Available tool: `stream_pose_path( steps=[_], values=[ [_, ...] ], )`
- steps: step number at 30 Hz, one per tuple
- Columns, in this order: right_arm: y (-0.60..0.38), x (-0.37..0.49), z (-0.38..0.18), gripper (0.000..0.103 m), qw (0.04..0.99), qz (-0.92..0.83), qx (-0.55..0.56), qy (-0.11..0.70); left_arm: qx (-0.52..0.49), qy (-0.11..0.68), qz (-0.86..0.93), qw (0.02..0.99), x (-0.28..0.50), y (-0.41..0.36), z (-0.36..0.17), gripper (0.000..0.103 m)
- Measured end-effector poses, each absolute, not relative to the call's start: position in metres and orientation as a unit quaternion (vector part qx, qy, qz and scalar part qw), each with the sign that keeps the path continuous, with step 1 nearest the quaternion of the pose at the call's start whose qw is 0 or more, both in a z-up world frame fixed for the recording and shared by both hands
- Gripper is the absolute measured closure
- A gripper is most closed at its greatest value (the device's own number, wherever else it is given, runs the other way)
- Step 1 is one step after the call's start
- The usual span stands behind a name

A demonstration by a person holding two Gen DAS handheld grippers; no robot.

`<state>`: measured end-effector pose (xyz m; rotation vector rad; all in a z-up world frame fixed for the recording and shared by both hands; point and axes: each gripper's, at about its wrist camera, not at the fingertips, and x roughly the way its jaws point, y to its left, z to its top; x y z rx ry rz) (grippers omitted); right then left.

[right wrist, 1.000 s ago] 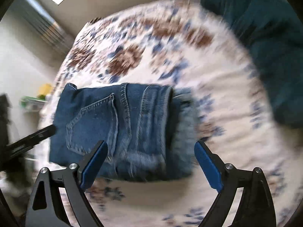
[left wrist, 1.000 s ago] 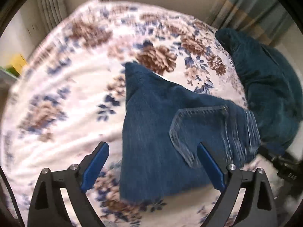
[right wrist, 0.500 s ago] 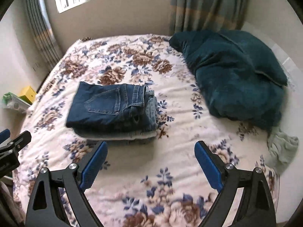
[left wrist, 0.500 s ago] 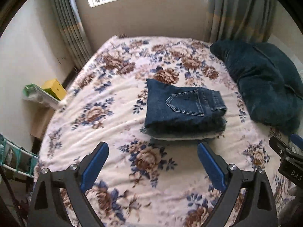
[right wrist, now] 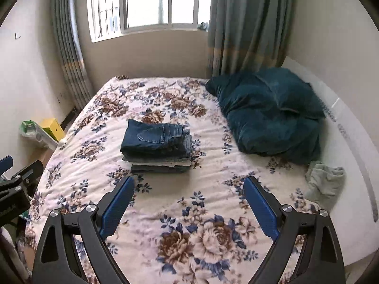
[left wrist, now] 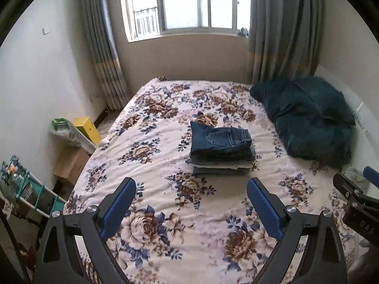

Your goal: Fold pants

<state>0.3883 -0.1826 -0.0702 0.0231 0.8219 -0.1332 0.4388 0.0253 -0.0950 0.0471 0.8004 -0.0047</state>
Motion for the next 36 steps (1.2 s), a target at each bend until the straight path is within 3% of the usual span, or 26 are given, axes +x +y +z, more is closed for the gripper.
stream_pose_path(
  steps=[15,26,28,36],
  values=[
    [-0.169,0.216,0.041,0.007,0.931,-0.054,0.029,0.36,0.029,0.352,-0.026,0.935,0.321,0.033,-0.027,0.007],
    [-0.174,0.201,0.08,0.006,0.941,-0.032,0.015,0.335,0.025,0.335,-0.018,0.942,0.302,0.022,-0.012,0.007],
    [-0.177,0.206,0.079,0.005,0.941,-0.028,0.019,0.336,0.024,0.336,-0.013,0.942,0.304,0.021,-0.012,0.0],
    [-0.184,0.253,0.077,0.005,0.941,-0.034,0.013,0.336,0.029,0.347,0.0,0.938,0.344,0.011,-0.013,0.0]
  ],
)
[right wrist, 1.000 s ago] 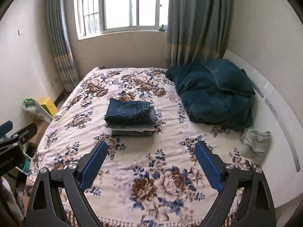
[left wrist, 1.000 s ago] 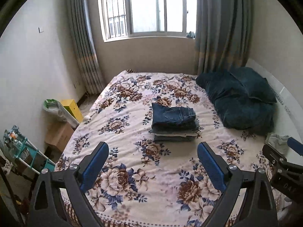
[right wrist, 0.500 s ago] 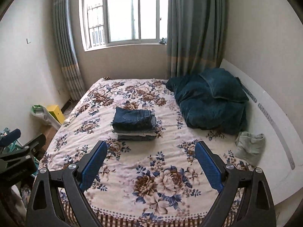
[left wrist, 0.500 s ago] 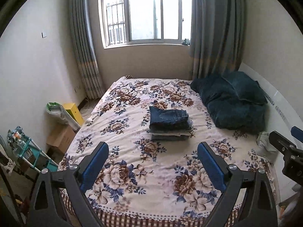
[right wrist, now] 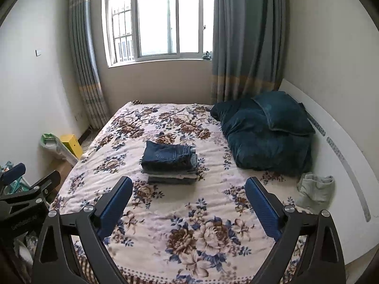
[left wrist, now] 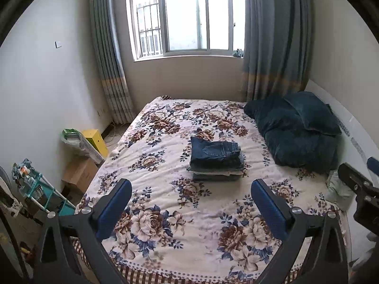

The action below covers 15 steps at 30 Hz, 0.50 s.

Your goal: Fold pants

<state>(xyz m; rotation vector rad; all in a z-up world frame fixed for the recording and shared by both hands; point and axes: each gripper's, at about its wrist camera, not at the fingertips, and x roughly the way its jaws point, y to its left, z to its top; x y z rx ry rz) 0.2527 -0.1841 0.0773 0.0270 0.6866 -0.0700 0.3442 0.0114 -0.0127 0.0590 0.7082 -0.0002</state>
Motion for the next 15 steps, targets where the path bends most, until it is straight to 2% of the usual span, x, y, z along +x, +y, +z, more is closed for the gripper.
stream_pose_path(
  steps=[15],
  values=[
    [-0.187,0.37,0.048,0.005,0.921,-0.041,0.014,0.388,0.042,0.385,0.005,0.922,0.426,-0.002,-0.031,0.0]
  ],
)
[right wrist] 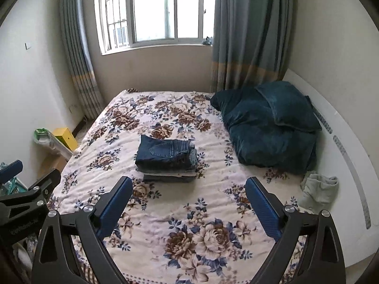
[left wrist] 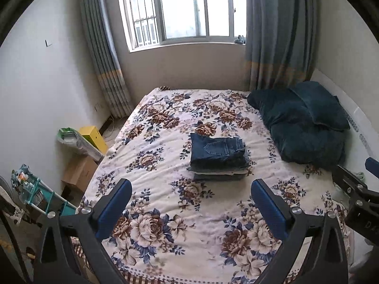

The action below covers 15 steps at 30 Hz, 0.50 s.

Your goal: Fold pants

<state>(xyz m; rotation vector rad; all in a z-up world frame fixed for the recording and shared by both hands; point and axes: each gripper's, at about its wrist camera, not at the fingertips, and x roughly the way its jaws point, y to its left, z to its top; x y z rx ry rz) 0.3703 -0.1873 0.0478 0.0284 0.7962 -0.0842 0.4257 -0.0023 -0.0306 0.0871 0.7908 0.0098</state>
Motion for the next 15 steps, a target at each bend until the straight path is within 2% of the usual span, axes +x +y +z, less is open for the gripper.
stream_pose_path(
  steps=[15],
  values=[
    [-0.184,0.396,0.025,0.005,0.913,-0.046,0.008,0.406,0.036,0.393,0.014,0.919,0.444,0.003,-0.037,0.0]
  ],
)
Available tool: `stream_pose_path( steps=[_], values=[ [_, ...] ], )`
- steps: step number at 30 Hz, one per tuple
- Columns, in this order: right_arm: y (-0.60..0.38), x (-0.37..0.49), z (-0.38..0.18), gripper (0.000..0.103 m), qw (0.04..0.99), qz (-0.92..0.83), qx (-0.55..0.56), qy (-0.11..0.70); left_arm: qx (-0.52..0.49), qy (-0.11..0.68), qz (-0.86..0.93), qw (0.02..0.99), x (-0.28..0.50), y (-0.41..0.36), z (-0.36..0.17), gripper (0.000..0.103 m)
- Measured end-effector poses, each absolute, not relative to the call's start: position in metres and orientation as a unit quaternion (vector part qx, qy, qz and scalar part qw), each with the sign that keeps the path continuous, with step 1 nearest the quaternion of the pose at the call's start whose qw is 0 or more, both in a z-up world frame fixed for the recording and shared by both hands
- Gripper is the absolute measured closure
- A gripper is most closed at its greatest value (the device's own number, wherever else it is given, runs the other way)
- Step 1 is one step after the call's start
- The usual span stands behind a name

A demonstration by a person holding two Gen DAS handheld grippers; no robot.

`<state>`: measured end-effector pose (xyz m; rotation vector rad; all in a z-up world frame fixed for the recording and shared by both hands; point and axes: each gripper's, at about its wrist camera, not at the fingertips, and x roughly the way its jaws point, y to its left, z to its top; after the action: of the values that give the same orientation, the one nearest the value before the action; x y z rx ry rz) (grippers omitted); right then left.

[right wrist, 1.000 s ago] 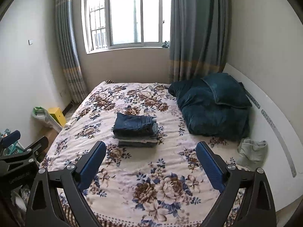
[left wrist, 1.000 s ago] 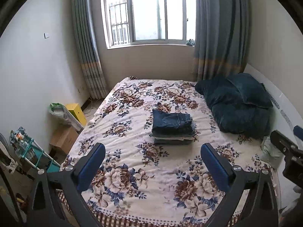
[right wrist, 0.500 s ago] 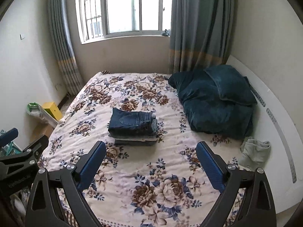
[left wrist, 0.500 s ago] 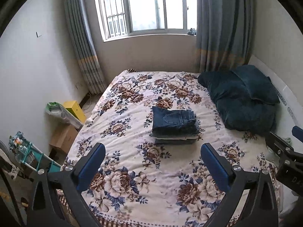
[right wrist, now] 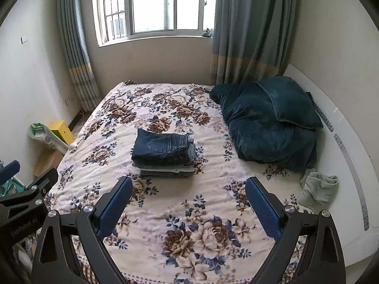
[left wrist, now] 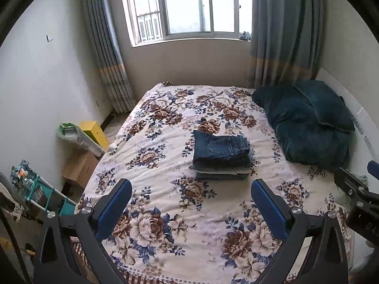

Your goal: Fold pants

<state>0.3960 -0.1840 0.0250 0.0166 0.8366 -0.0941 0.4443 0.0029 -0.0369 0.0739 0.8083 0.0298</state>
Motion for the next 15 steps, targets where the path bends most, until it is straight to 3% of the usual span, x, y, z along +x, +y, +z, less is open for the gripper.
stream_pose_path(
  steps=[15],
  values=[
    [-0.1785,0.4014,0.0191,0.005,0.913,-0.039,0.01,0.407,0.036,0.383,0.018,0.923,0.4479,0.0039,-0.0309,0.0]
  ],
)
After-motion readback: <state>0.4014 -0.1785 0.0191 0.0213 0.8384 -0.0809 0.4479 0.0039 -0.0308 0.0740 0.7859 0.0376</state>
